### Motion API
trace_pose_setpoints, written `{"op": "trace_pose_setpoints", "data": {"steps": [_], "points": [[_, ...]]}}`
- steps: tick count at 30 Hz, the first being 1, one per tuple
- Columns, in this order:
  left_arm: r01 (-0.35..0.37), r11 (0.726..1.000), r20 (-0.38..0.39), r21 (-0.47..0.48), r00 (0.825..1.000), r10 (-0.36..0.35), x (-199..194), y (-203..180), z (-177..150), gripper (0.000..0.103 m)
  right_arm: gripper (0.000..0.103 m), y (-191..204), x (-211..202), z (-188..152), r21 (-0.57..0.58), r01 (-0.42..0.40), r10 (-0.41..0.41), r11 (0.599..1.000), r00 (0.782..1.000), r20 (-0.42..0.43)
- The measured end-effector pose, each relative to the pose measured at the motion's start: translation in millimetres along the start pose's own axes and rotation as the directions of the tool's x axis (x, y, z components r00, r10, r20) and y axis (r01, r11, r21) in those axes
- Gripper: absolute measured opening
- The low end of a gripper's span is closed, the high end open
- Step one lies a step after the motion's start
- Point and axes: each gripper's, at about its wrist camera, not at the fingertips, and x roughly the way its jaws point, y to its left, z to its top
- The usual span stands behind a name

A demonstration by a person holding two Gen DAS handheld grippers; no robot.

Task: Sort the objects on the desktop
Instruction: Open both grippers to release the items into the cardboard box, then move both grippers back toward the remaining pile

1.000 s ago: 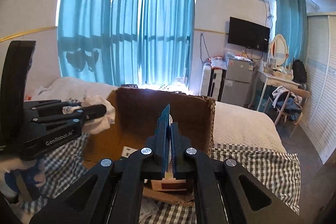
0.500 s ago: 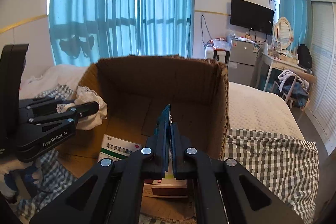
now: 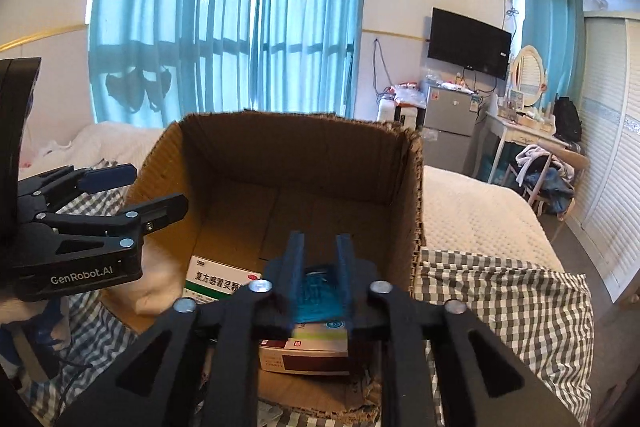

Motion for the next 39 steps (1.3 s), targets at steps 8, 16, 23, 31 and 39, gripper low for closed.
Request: {"op": "trace_pose_setpoints", "data": {"steps": [8, 16, 23, 31, 39], "points": [[0.005, 1.000, 0.079, -0.011, 0.997, -0.004, -52, -2, 12, 0.080, 0.028, 10, -48, 6, 0.019, 0.014, -0.015, 1.000, 0.998, 0.055], [0.014, 0.999, 0.143, -0.052, 0.990, -0.006, -110, 0, 18, 0.094, 0.047, 17, -114, 5, 0.044, 0.014, -0.019, 0.999, 0.993, 0.116], [0.006, 0.998, 0.212, -0.067, 0.977, 0.008, -166, 1, 11, 0.103, 0.059, 19, -161, -5, 0.071, 0.004, -0.015, 0.997, 0.989, 0.147], [-0.018, 0.996, 0.242, -0.085, 0.969, 0.038, -206, 7, -3, 0.103, 0.062, 28, -189, -21, 0.079, 0.006, -0.018, 0.997, 0.989, 0.146], [-0.031, 0.995, 0.239, -0.099, 0.969, 0.055, -223, 12, -16, 0.103, 0.062, 40, -207, -29, 0.064, -0.012, 0.001, 0.998, 0.988, 0.157]]}}
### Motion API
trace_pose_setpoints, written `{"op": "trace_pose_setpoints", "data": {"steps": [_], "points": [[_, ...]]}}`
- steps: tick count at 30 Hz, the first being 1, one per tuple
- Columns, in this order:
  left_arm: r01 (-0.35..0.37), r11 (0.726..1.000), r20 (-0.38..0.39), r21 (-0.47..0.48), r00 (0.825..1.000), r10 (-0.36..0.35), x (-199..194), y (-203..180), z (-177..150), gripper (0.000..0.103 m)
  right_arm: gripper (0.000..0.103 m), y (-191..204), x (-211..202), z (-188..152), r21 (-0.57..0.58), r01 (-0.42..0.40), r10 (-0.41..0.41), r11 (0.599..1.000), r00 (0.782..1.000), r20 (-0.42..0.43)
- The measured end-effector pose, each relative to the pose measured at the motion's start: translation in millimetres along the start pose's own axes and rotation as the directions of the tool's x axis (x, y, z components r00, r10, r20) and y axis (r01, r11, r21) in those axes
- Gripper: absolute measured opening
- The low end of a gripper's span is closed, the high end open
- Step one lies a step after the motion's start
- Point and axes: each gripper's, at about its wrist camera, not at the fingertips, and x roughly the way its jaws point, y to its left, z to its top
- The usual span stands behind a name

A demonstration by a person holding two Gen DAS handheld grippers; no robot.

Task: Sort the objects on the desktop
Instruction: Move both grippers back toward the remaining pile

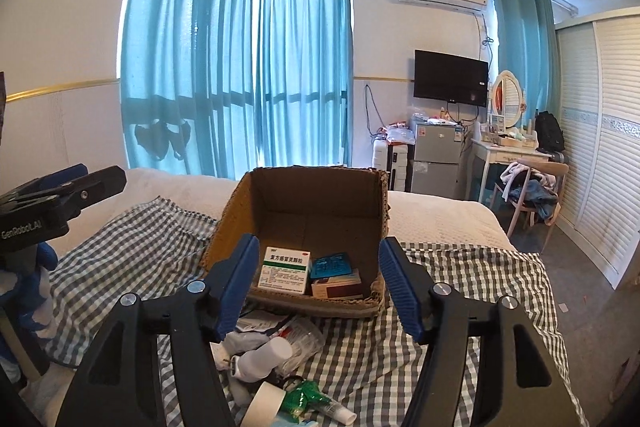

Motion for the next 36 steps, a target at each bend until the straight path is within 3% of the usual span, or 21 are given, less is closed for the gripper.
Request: {"op": "trace_pose_setpoints", "data": {"steps": [10, 22, 29, 32, 36], "points": [[-0.014, 1.000, -0.002, -0.005, 1.000, 0.014, -11, 6, -11, 0.103, 0.062, 14, -1, -18, -0.010, -0.013, 0.013, 1.000, 1.000, -0.026], [-0.047, 0.999, -0.113, -0.014, 0.993, 0.045, 16, 23, -41, 0.103, 0.062, 18, 18, -41, -0.010, -0.025, 0.024, 1.000, 0.995, -0.098], [-0.070, 0.998, -0.179, -0.005, 0.981, 0.068, 34, 29, -63, 0.103, 0.070, 17, 33, -56, 0.012, -0.039, 0.040, 0.999, 0.989, -0.144], [-0.077, 0.997, -0.197, -0.018, 0.978, 0.072, 40, 31, -70, 0.103, 0.082, 14, 35, -61, 0.032, -0.037, 0.041, 0.999, 0.989, -0.143], [-0.097, 0.995, -0.228, -0.004, 0.969, 0.094, 49, 33, -82, 0.103, 0.082, 13, 42, -69, 0.053, -0.040, 0.048, 0.998, 0.986, -0.159]]}}
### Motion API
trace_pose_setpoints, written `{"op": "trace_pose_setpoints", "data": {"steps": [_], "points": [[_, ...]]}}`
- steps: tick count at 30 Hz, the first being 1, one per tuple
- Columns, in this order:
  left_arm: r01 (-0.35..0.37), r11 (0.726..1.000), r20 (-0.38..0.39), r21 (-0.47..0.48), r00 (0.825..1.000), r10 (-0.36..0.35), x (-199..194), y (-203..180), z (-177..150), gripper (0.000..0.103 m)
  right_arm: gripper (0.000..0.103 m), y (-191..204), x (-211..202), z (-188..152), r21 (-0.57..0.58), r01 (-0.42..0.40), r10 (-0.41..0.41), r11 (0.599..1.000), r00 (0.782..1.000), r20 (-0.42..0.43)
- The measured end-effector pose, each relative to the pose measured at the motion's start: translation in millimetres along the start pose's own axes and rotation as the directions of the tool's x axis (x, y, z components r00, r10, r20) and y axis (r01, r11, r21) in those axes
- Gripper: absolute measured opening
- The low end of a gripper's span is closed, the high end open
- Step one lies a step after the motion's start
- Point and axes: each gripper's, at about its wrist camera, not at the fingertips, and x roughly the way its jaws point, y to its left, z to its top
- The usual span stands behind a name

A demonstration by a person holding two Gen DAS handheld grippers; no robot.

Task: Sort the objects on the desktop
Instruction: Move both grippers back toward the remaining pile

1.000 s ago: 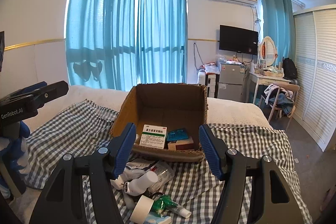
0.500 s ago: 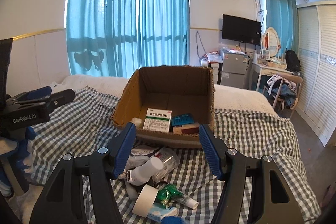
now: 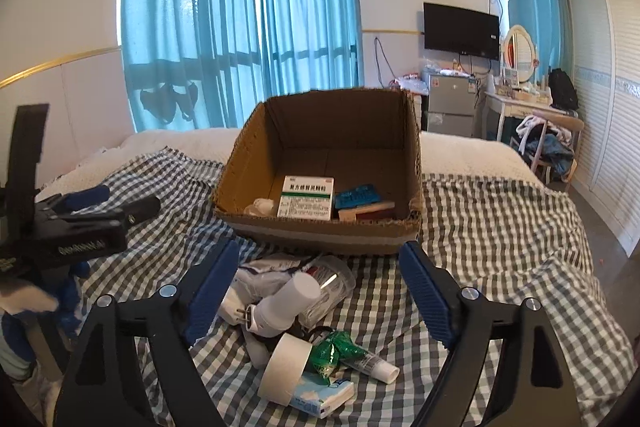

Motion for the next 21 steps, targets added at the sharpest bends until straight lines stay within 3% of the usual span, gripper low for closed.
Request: {"op": "trace_pose_setpoints", "data": {"steps": [4, 9, 21], "points": [[-0.038, 0.998, -0.091, 0.052, 0.995, 0.043, 22, -4, -12, 0.103, 0.083, -1, 13, -12, 0.006, 0.025, -0.024, 1.000, 0.999, -0.048], [-0.013, 0.997, -0.169, 0.078, 0.985, 0.026, 40, -9, -26, 0.103, 0.085, -3, 26, -25, 0.031, 0.034, -0.031, 0.999, 0.994, -0.104], [0.003, 0.995, -0.294, 0.099, 0.955, 0.027, 71, -11, -47, 0.103, 0.085, 10, 46, -48, 0.016, -0.043, 0.046, 0.999, 0.977, -0.207]]}}
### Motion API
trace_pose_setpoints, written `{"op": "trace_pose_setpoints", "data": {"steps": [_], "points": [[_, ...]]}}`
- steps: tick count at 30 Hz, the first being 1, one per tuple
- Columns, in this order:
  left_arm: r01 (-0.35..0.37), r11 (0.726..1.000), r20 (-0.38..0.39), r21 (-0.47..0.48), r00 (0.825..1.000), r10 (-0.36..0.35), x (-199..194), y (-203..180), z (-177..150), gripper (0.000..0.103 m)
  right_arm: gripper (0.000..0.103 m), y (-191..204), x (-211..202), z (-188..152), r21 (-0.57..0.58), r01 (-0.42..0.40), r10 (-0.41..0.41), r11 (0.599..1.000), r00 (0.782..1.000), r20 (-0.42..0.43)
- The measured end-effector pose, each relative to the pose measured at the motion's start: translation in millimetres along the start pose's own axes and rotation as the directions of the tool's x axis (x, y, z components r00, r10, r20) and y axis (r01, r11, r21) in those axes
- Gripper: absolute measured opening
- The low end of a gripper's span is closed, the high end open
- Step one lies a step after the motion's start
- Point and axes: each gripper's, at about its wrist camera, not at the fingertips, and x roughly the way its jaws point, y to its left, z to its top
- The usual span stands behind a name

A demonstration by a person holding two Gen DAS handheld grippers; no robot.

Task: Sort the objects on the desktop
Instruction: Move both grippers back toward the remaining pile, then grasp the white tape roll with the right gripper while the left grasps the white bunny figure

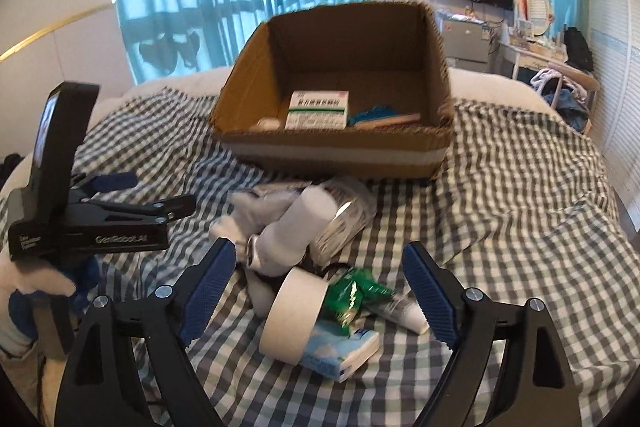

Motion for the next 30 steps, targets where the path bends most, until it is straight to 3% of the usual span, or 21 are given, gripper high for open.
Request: {"op": "trace_pose_setpoints", "data": {"steps": [5, 11, 22, 26, 30], "points": [[0.023, 0.999, -0.055, 0.024, 0.998, -0.022, 18, -8, -8, 0.103, 0.085, 5, 16, -9, -0.014, -0.027, 0.026, 1.000, 0.998, -0.064], [0.036, 0.997, -0.114, 0.070, 0.993, -0.028, 37, -18, -17, 0.103, 0.074, 1, 32, -17, 0.000, -0.038, 0.038, 0.999, 0.991, -0.129], [0.092, 0.994, -0.182, 0.056, 0.980, -0.081, 61, -30, -20, 0.103, 0.074, -4, 56, -26, 0.042, -0.085, 0.092, 0.996, 0.971, -0.221], [0.079, 0.994, -0.181, 0.076, 0.981, -0.065, 67, -39, -18, 0.103, 0.062, -7, 62, -27, 0.062, -0.096, 0.108, 0.993, 0.966, -0.233], [0.042, 0.994, -0.163, 0.099, 0.986, -0.025, 73, -44, -16, 0.103, 0.042, -8, 66, -28, 0.069, -0.113, 0.126, 0.991, 0.961, -0.245]]}}
